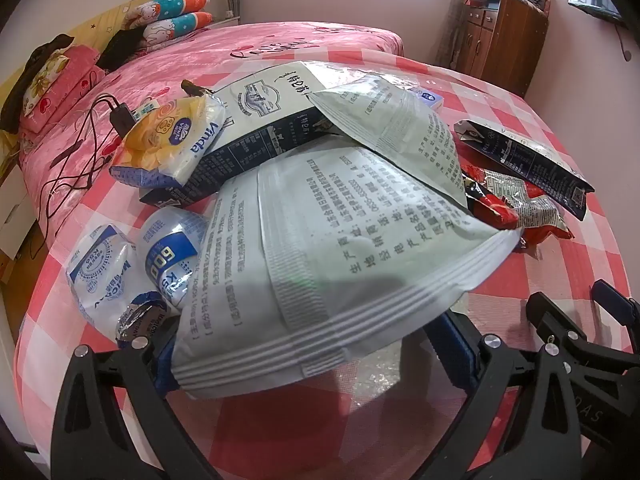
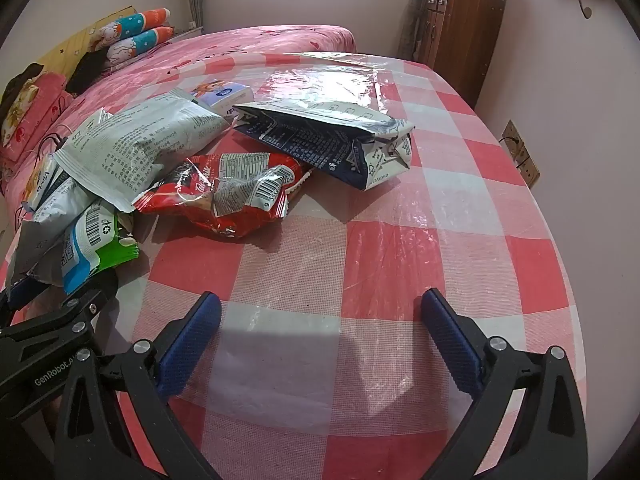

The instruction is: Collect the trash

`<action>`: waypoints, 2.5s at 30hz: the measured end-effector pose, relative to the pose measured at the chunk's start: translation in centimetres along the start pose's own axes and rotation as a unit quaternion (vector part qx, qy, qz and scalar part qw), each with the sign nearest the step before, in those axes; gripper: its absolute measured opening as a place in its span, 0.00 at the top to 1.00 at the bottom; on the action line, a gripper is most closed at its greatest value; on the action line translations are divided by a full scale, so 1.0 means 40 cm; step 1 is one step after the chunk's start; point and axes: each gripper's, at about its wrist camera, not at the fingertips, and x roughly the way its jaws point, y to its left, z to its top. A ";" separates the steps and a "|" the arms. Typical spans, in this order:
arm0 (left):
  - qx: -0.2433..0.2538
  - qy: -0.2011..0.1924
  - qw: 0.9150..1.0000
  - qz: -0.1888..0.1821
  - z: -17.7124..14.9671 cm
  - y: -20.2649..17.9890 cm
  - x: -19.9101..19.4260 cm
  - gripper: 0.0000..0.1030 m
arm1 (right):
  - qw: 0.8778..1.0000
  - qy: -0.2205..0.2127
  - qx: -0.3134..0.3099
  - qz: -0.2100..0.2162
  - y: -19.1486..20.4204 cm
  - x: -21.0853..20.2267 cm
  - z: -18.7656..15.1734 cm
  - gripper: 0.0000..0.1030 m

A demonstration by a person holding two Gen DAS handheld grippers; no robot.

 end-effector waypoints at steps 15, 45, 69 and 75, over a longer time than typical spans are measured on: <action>0.001 0.000 1.000 0.001 0.000 -0.001 0.000 0.04 | 1.000 0.003 0.000 0.000 0.000 0.001 0.000 0.04; 0.037 -0.064 0.996 -0.050 -0.102 0.051 -0.298 0.04 | 0.995 -0.093 0.035 0.002 -0.054 -0.312 -0.154 0.04; 0.030 -0.180 0.981 -0.064 -0.146 0.146 -0.545 0.04 | 0.978 -0.203 0.043 0.012 -0.033 -0.579 -0.186 0.04; 0.020 -0.184 0.980 -0.071 -0.162 0.152 -0.559 0.04 | 0.978 -0.207 0.038 0.008 -0.025 -0.586 -0.192 0.04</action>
